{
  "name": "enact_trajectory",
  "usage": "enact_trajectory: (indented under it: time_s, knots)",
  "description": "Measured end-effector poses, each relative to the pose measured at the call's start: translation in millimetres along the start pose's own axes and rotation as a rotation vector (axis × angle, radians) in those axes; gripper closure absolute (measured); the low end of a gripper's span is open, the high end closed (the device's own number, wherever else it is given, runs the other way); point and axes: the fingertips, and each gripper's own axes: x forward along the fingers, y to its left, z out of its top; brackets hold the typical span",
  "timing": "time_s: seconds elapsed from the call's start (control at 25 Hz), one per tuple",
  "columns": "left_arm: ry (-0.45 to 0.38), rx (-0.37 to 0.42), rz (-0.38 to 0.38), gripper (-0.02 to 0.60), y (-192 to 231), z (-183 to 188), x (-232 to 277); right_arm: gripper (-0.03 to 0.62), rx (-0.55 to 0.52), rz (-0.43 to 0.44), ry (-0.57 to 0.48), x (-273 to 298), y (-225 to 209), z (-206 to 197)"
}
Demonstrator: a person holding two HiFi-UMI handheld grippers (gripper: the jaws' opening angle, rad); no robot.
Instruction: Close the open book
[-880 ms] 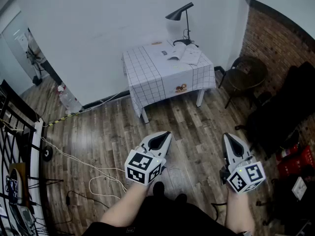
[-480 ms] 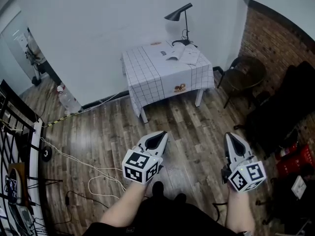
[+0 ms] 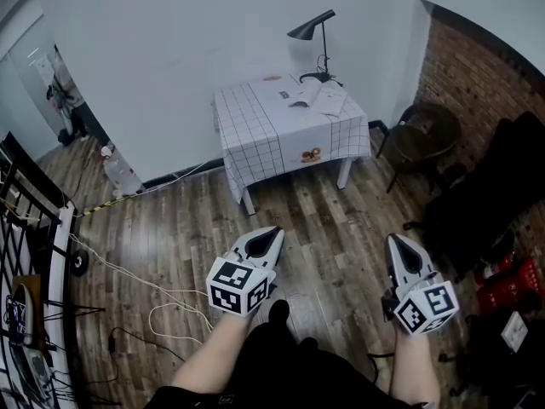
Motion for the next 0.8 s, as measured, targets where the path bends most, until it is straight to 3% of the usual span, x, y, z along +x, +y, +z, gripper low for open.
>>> enact_trajectory:
  time_s: [0.4, 0.8]
  knots:
    - [0.019, -0.017, -0.042, 0.571, 20, -3, 49, 0.591, 0.009, -0.035, 0.046, 37, -27, -14]
    - [0.017, -0.041, -0.059, 0.571, 109, 18, 121, 0.591, 0.002, -0.042, 0.095, 147, -52, -16]
